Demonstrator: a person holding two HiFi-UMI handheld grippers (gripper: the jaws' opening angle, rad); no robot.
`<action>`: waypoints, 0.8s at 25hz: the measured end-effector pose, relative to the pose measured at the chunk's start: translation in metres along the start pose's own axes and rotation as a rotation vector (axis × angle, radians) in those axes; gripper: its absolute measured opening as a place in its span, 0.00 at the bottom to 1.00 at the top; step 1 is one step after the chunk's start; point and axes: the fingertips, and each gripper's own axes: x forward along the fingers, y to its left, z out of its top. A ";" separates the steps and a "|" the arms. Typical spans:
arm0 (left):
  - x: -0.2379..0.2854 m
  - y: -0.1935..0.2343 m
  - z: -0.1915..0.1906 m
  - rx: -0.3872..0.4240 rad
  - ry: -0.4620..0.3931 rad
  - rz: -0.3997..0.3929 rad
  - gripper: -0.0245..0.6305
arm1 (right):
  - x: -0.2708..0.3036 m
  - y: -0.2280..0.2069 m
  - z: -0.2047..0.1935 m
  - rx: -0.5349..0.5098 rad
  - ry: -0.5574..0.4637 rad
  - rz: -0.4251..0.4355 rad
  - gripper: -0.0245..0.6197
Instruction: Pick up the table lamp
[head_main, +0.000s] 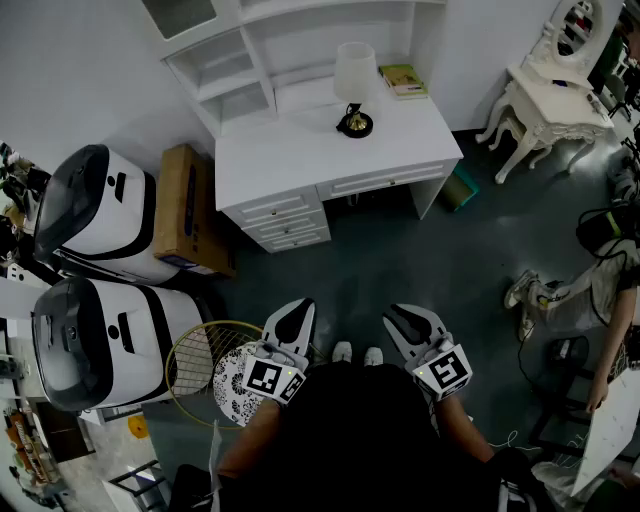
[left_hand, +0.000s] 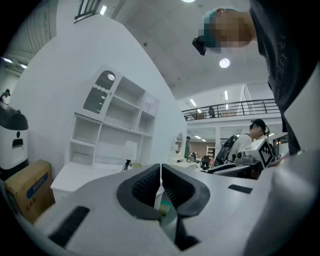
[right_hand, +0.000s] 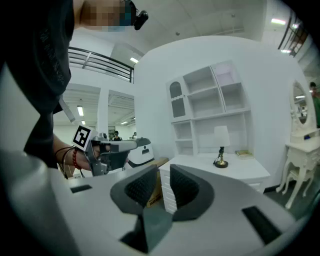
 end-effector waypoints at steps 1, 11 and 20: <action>0.002 0.001 0.002 0.005 -0.008 -0.001 0.07 | 0.002 0.001 0.006 -0.020 -0.010 0.010 0.18; 0.015 -0.022 0.013 0.072 -0.012 0.026 0.07 | -0.009 -0.006 0.043 -0.098 -0.180 0.062 0.18; 0.011 -0.035 0.015 0.112 0.003 0.093 0.07 | -0.019 -0.031 0.029 -0.010 -0.205 0.097 0.18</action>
